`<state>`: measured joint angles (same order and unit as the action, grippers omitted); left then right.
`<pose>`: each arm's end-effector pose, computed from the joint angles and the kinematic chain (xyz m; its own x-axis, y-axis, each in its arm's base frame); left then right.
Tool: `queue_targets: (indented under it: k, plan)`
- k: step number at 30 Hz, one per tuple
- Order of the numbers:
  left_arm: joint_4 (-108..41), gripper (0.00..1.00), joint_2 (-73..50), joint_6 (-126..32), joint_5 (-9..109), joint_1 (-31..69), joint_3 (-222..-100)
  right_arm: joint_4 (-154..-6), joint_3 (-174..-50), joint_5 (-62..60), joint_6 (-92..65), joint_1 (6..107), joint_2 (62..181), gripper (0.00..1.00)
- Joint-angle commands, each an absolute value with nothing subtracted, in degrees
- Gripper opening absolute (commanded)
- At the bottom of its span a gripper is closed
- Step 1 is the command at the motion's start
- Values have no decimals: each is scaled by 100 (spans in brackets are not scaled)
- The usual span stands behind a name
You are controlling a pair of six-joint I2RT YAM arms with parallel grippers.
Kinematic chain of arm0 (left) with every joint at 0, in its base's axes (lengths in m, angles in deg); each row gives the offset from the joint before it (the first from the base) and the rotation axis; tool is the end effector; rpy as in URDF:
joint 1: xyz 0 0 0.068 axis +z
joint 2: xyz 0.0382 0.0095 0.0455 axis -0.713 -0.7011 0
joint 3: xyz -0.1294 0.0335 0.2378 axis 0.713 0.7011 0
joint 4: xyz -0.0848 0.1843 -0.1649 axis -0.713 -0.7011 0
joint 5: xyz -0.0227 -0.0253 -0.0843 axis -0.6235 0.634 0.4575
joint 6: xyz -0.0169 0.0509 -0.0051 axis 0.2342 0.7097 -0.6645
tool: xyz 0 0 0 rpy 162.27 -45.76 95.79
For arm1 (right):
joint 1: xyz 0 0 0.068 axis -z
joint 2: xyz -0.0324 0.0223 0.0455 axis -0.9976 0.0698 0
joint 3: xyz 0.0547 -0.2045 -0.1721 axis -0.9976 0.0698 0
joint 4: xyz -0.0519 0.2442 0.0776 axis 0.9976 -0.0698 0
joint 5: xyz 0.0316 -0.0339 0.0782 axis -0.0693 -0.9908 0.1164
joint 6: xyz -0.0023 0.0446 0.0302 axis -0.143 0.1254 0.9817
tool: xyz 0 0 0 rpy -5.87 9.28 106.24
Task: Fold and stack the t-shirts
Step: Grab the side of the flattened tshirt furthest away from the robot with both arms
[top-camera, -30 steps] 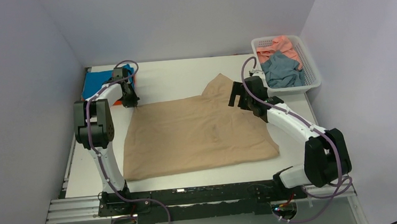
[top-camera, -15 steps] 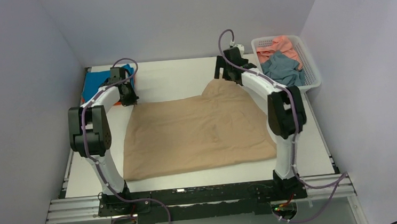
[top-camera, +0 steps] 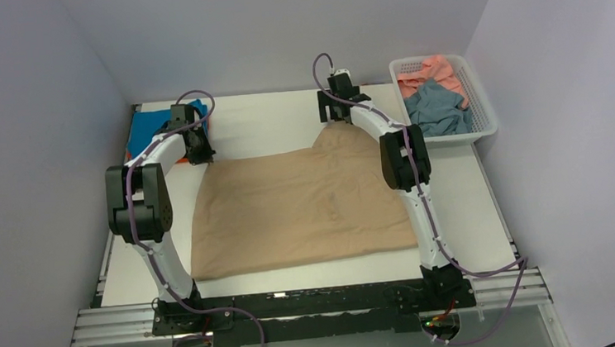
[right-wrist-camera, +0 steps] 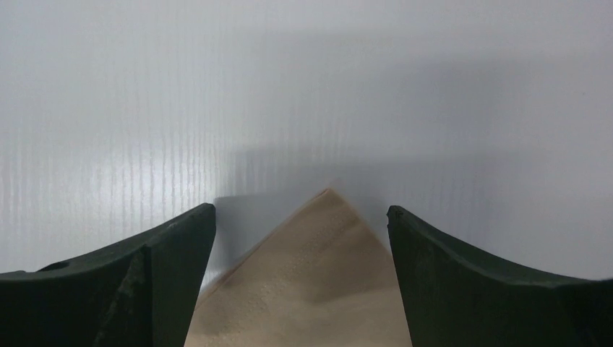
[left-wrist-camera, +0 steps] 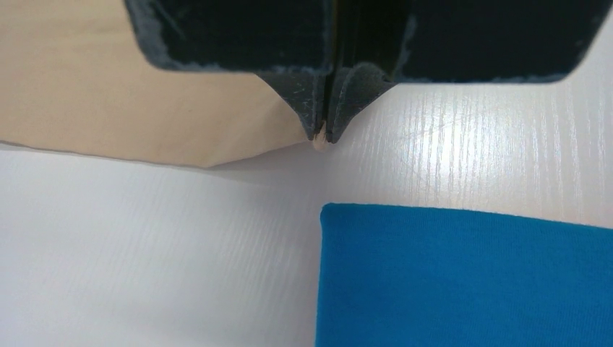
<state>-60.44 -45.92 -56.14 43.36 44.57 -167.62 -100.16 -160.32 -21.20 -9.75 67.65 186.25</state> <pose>0.4129 -0.0077 0.1947 -0.7879 -0.3360 -0.5161 -0.2583 0.9411 -0.2184 0.5409 0.1713 0.1538 -0.6624 -0.0329 -0.7484 -0.0370 0.9993 -0.0112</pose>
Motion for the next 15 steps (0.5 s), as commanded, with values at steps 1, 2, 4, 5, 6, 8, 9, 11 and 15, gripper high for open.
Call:
queue_targets:
  k: [1,2,4,5,6,8,9,11,15]
  plan:
    - [-6008,0,-4375,-5507,4395,4443,-16855,-10041,-15936,-1842,-1188,6790,18581,88]
    - [-6007,0,-4370,-5503,4379,4443,-16855,-10018,-15820,-1823,-1179,6789,18535,87]
    - [-6039,0,-4366,-5503,4341,4436,-16864,-10057,-15608,-1848,-1135,6789,18429,79]
    - [-6059,0,-4362,-5498,4322,4440,-16865,-10076,-15516,-1859,-1107,6789,18367,72]
    - [-6074,0,-4358,-5491,4303,4441,-16869,-10072,-15385,-1882,-1080,6790,18295,67]
    - [-6081,0,-4329,-5475,4288,4439,-16850,-10013,-15050,-2052,-1020,6789,18121,57]
    - [-6063,0,-4311,-5465,4288,4441,-16833,-9977,-14911,-2174,-960,6787,18034,52]
    - [-6077,0,-4291,-5465,4280,4439,-16828,-9951,-14689,-2369,-881,6789,17887,46]
    - [-6081,0,-4261,-5447,4270,4438,-16783,-9691,-14237,-2452,-844,6790,17592,27]
